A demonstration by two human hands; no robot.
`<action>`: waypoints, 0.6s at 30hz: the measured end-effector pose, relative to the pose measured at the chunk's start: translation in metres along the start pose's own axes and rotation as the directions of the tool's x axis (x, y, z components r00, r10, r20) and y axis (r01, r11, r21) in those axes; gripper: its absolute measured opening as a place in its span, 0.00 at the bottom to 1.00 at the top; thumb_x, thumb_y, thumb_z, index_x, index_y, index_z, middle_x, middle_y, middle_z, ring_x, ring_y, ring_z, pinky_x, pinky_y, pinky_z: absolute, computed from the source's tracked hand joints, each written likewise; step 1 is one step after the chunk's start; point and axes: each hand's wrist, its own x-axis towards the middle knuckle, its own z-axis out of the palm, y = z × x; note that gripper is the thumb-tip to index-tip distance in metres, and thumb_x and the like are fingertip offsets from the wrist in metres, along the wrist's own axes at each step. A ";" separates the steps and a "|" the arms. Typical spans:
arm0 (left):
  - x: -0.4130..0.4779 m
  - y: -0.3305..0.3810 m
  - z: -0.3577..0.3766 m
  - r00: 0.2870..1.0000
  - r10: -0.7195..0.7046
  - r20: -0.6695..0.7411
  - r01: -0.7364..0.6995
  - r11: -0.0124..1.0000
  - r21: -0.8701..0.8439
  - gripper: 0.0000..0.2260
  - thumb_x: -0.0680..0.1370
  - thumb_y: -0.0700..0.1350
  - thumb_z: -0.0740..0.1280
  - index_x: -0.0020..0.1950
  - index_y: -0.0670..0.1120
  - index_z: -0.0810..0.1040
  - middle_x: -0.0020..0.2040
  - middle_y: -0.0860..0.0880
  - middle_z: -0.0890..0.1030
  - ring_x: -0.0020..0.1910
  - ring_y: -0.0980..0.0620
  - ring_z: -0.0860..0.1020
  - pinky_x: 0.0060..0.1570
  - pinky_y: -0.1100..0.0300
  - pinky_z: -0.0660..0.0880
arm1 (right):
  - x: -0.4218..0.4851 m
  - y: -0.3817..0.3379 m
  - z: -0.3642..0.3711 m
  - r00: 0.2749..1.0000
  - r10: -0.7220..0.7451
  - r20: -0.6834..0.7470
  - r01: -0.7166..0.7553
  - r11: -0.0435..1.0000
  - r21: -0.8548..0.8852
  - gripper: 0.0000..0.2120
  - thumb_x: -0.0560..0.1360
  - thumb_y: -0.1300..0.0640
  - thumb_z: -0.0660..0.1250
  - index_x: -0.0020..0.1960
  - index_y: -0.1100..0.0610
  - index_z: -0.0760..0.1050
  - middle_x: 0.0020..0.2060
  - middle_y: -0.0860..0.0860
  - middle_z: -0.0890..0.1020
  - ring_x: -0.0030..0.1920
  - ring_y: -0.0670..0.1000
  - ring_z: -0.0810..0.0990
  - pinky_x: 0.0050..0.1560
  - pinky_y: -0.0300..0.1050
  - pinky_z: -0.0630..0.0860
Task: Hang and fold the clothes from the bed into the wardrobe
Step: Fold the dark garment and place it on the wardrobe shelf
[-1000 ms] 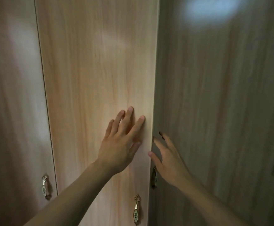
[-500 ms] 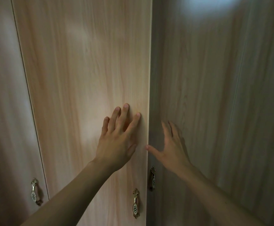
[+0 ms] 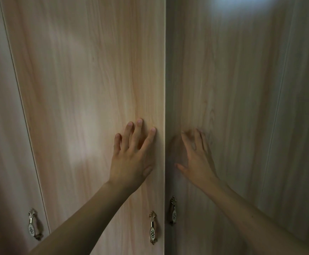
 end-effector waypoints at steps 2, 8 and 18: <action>0.002 0.000 0.004 1.000 -0.007 -0.002 0.007 1.000 0.001 0.54 0.67 0.63 0.76 0.82 0.53 0.46 0.82 0.42 0.42 0.80 0.37 0.43 0.74 0.33 0.56 | 0.004 0.001 0.003 1.000 0.000 0.001 0.000 1.000 -0.003 0.50 0.71 0.44 0.75 0.80 0.48 0.46 0.80 0.56 0.41 0.79 0.56 0.37 0.79 0.55 0.49; 0.009 0.002 0.012 1.000 -0.006 0.010 0.006 1.000 0.025 0.52 0.68 0.62 0.76 0.82 0.57 0.47 0.82 0.42 0.42 0.80 0.36 0.44 0.73 0.32 0.57 | 0.013 -0.004 0.006 0.999 -0.039 0.018 0.039 0.999 -0.003 0.53 0.69 0.42 0.76 0.80 0.45 0.43 0.78 0.51 0.32 0.78 0.53 0.31 0.78 0.58 0.51; 0.017 0.002 0.037 1.000 0.007 0.005 -0.008 0.997 0.082 0.53 0.65 0.67 0.75 0.82 0.55 0.51 0.82 0.39 0.45 0.79 0.33 0.45 0.71 0.29 0.56 | 0.024 -0.002 0.014 0.998 -0.066 0.025 0.066 0.998 0.007 0.55 0.66 0.33 0.72 0.80 0.45 0.41 0.78 0.52 0.31 0.77 0.54 0.28 0.77 0.64 0.49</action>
